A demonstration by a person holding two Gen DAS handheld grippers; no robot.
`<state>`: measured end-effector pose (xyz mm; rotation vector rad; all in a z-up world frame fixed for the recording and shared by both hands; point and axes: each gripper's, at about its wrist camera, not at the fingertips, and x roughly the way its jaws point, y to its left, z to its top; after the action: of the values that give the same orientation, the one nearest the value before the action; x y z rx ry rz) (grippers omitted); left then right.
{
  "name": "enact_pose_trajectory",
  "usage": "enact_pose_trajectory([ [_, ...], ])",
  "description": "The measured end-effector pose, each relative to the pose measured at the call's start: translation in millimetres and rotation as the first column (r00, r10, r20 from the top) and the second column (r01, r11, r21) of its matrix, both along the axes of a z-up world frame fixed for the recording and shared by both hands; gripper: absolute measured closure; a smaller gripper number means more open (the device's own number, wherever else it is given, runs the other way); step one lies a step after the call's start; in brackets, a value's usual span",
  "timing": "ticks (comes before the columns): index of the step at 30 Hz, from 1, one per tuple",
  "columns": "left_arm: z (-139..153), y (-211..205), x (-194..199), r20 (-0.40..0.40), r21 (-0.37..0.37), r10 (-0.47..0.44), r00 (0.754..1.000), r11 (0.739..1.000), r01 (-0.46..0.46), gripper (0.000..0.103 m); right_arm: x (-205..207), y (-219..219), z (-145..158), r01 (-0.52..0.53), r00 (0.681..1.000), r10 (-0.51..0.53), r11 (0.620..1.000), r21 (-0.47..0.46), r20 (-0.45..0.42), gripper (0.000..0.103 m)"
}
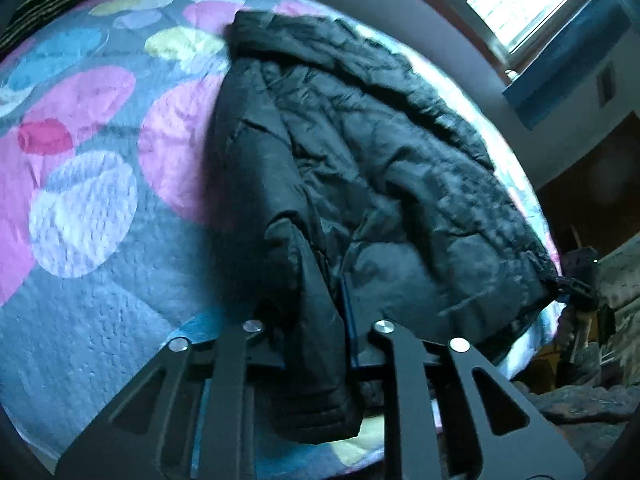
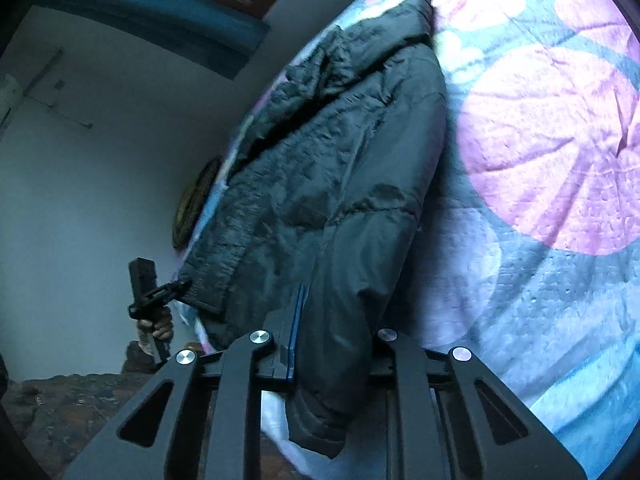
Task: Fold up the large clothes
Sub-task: 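Close both tools on the jacket hem and fold it toward the collar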
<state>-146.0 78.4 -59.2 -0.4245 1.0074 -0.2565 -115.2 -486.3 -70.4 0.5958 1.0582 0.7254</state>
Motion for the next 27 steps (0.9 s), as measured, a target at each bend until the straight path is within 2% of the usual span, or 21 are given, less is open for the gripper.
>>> enact_pose_trajectory([
  [8,44.1,18.4,-7.6,0.121,-0.183,0.052,0.991,0.983,-0.029,0.090,-2.6,-1.7,29.8,0.003,1.000,-0.008,0.988,0.156,0.029,0.085],
  [13,66.6,28.1,8.7,0.144,-0.266,0.109,0.984,0.962,-0.067,0.090,15.8,-5.6,46.0,0.022,0.999,-0.030,0.971,0.236,0.033,0.085],
  [16,83.1,35.7,31.6,0.169,-0.305,0.147,0.975,0.948,-0.090,0.090,38.2,-8.8,57.6,0.036,0.998,-0.051,0.961,0.275,0.047,0.086],
  [18,92.9,37.8,41.3,0.186,-0.309,0.158,0.970,0.946,-0.095,0.091,56.7,-10.9,64.1,0.048,0.996,-0.068,0.952,0.302,0.057,0.086],
  [21,103.8,41.3,76.4,0.201,-0.320,0.174,0.964,0.942,-0.103,0.091,87.0,-14.1,71.7,0.052,0.993,-0.084,0.937,0.345,0.079,0.086],
  [27,99.1,52.6,160.4,0.175,-0.321,0.213,0.961,0.935,-0.149,0.091,175.8,-9.2,60.2,0.092,0.993,-0.113,0.912,0.399,0.030,0.086],
])
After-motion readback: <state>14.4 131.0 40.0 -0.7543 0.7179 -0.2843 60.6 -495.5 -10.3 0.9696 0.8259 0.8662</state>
